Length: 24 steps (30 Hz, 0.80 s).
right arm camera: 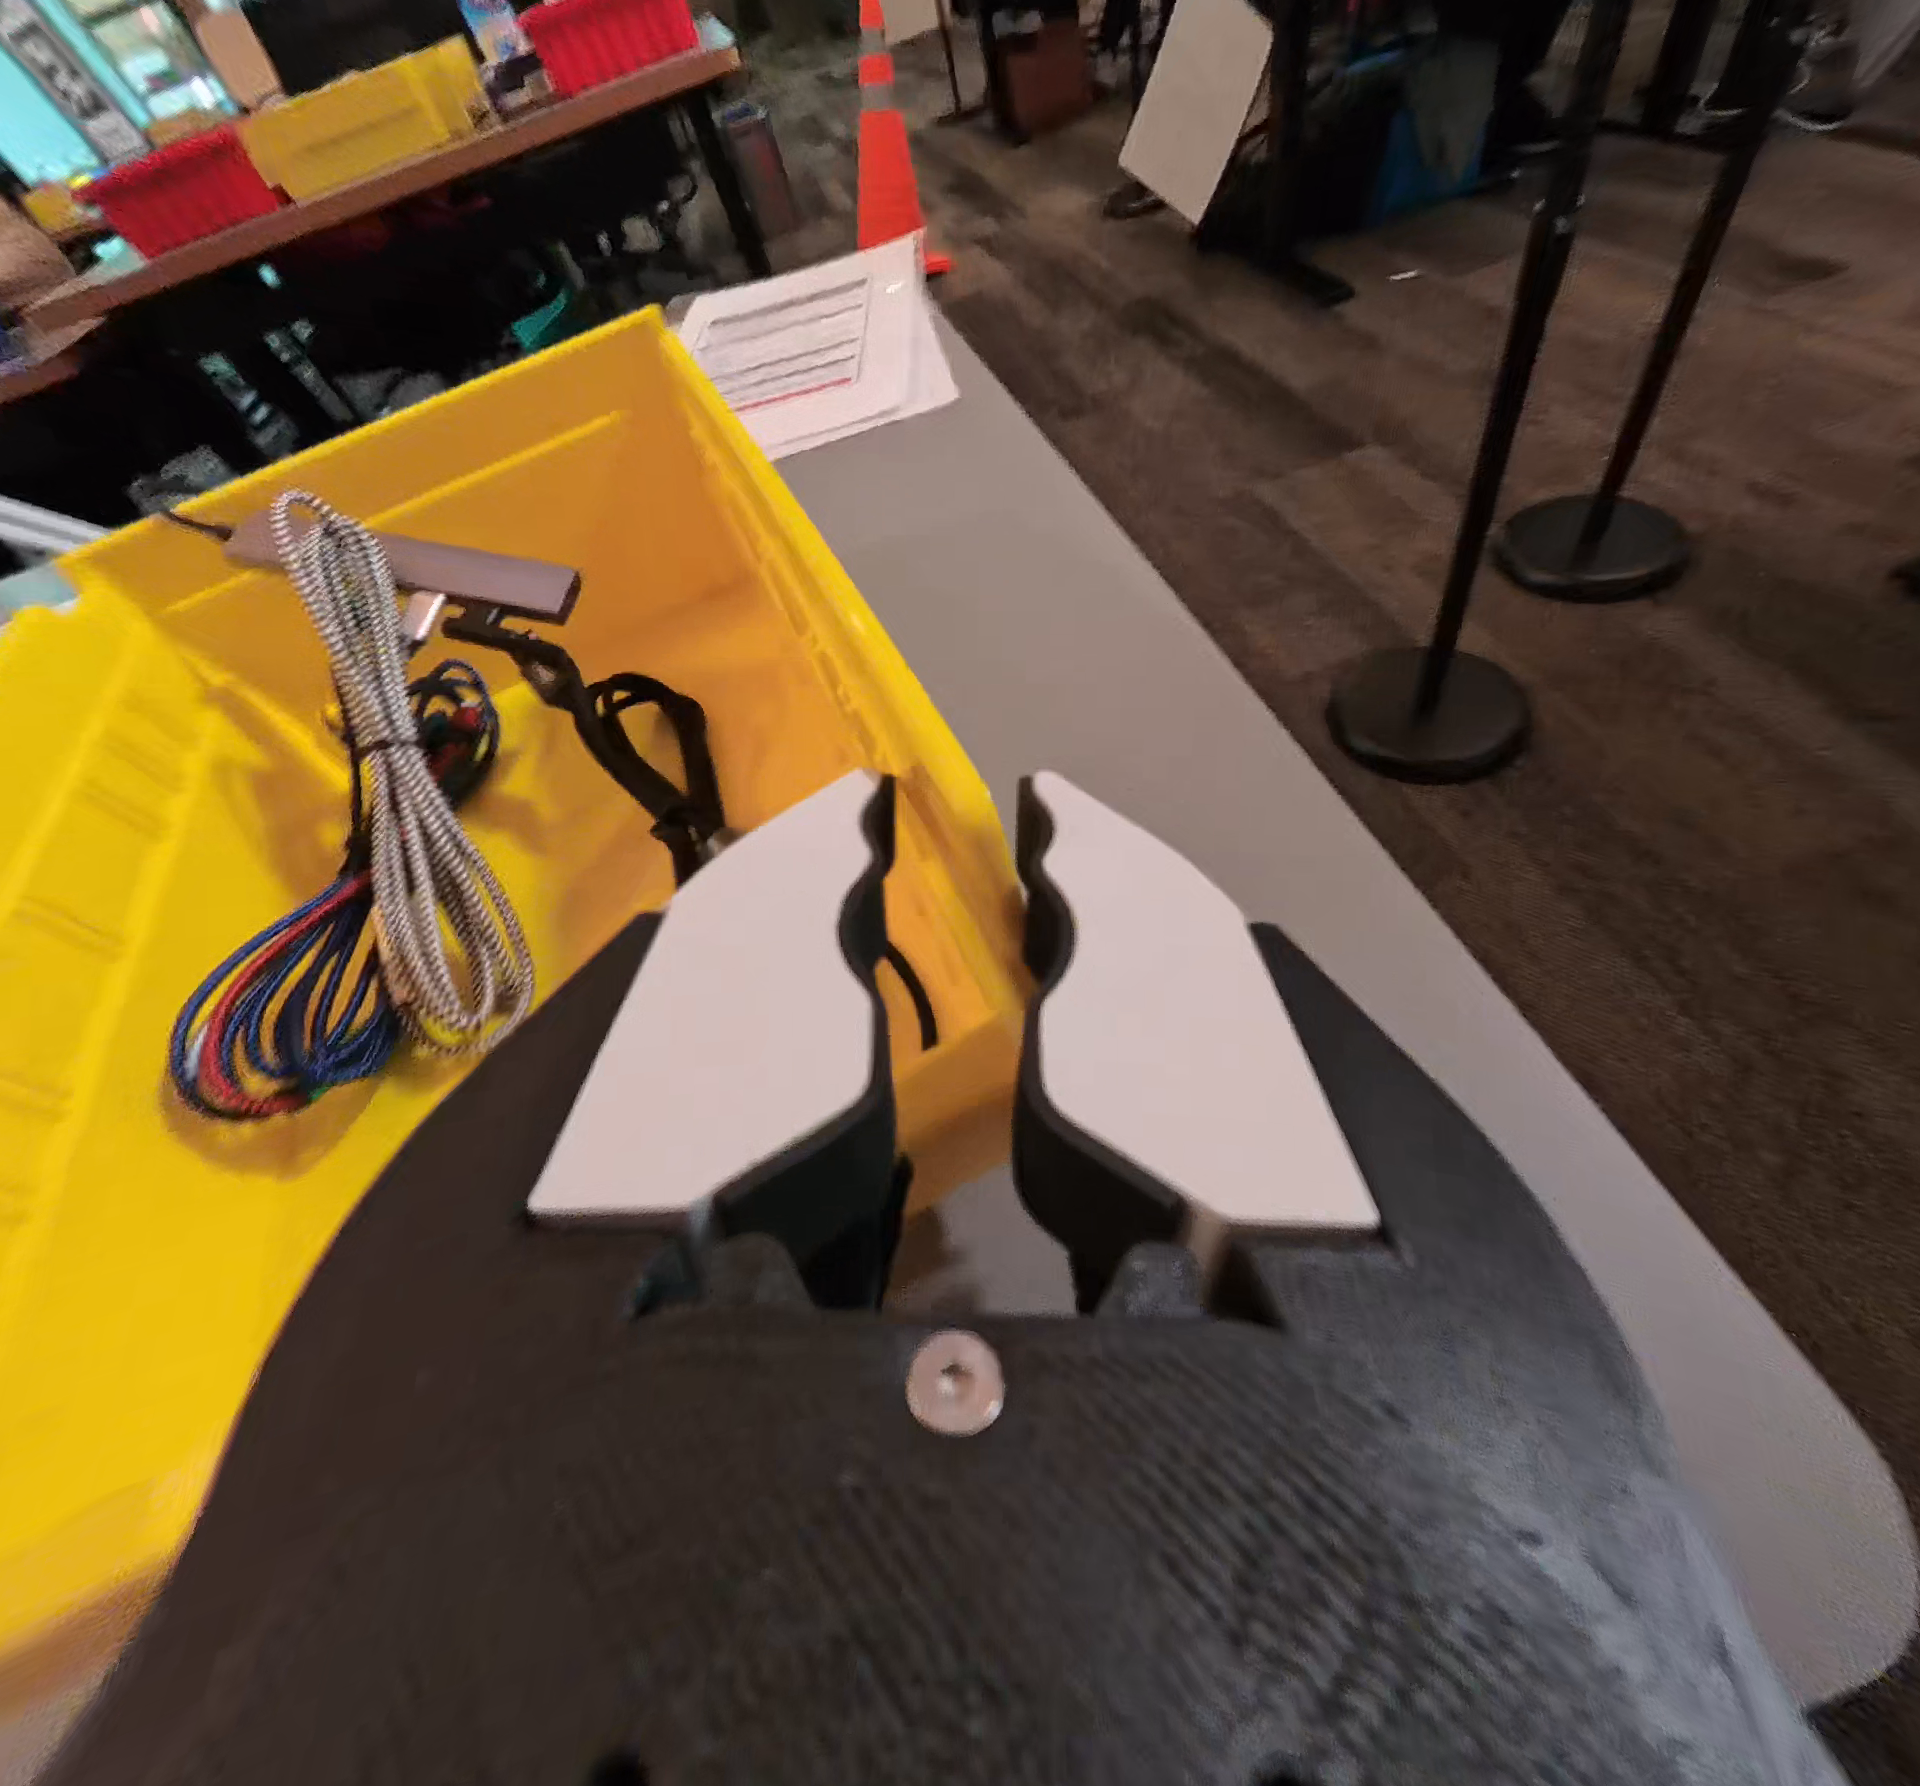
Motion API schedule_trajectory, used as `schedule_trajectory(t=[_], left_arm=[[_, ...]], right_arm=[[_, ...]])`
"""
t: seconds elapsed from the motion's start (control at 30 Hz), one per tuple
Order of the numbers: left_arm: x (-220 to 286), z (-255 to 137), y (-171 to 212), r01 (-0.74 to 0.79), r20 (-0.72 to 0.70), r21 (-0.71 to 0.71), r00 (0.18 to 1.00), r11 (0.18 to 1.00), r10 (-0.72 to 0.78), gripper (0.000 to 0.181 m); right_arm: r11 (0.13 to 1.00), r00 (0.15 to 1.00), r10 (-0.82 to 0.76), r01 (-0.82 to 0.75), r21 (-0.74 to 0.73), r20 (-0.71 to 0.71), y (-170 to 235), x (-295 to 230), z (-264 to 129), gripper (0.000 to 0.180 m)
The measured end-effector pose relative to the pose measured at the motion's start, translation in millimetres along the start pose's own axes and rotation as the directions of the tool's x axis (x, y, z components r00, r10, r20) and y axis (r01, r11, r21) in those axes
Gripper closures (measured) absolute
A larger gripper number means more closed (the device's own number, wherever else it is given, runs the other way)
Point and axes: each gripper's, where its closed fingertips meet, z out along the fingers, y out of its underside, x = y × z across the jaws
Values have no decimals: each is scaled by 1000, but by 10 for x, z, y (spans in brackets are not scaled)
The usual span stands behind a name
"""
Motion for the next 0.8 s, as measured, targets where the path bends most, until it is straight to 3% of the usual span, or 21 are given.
schedule_trajectory(t=[0.13, 0.27, 0.37, 0.47, 0.53, 0.6, 0.67, 0.73, 0.8], left_arm=[[-13, 23, 42, -14, 16, -26, 1000, 1000, 15, 149], [-30, 35, 63, -21, 29, -39, 999, 999, 22, 148], [-33, 42, 75, -19, 30, -47, 999, 999, 20, 147], [-33, 42, 76, -16, 28, -47, 999, 999, 17, 147], [-34, 39, 70, -12, 27, -43, 1000, 999, 13, 147], [-41, 34, 51, -8, 27, -33, 1000, 999, 9, 146], [-52, 31, 22, -6, 28, -17, 1000, 1000, 6, 146], [-57, 38, 30, -6, 30, -22, 1000, 1000, 7, 144], [-67, 62, 75, -12, 39, -51, 999, 999, 14, 143]], right_arm=[[994, 974, 14, 10, -107, 227, 145, -351, -171, 174], [947, 886, -199, 284, -149, 420, 349, -788, -424, 168], [921, 837, -236, 354, -160, 493, 417, -1073, -500, 164], [923, 861, -274, 360, -133, 428, 417, -1133, -402, 166], [931, 885, -308, 356, -80, 349, 312, -1122, -325, 151], [931, 899, -338, 362, -39, 278, 226, -1115, -270, 148], [923, 907, -376, 385, -9, 191, 163, -1085, -177, 128], [906, 903, -414, 421, -45, 115, 196, -1023, -30, 92], [909, 913, -400, 406, -94, 75, 237, -990, 104, 80]])
